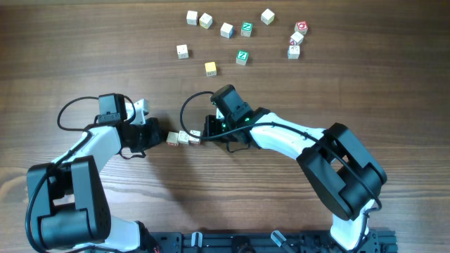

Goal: Form a horizontal line

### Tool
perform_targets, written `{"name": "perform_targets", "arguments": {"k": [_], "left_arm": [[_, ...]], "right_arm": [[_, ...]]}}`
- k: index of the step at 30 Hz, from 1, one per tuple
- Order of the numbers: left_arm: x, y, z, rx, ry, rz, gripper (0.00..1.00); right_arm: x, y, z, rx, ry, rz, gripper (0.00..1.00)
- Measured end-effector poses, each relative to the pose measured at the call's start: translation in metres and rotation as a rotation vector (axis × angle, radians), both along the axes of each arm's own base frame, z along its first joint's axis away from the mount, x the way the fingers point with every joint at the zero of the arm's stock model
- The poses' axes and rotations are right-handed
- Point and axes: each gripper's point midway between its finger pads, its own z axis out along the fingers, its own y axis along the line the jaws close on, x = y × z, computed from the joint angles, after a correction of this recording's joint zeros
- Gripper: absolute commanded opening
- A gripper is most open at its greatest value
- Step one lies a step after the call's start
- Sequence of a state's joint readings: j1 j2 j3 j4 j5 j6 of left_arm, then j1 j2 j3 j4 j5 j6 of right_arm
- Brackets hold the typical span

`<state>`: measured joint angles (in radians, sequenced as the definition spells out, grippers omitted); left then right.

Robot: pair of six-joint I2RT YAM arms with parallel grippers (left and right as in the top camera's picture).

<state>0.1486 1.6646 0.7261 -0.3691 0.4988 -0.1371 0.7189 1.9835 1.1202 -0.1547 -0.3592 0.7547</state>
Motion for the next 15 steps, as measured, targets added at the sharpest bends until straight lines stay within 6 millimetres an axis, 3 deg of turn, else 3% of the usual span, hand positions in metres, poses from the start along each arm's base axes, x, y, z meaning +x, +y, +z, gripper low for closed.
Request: {"name": "perform_targets", "arguments": {"k": [15], "left_arm": [[-0.0010,-0.0001,-0.0003,-0.001,0.005,0.000,0.04]], "right_arm": [[-0.0011,0.0046,0.0033,0.024,-0.011,0.032,0.05]]}}
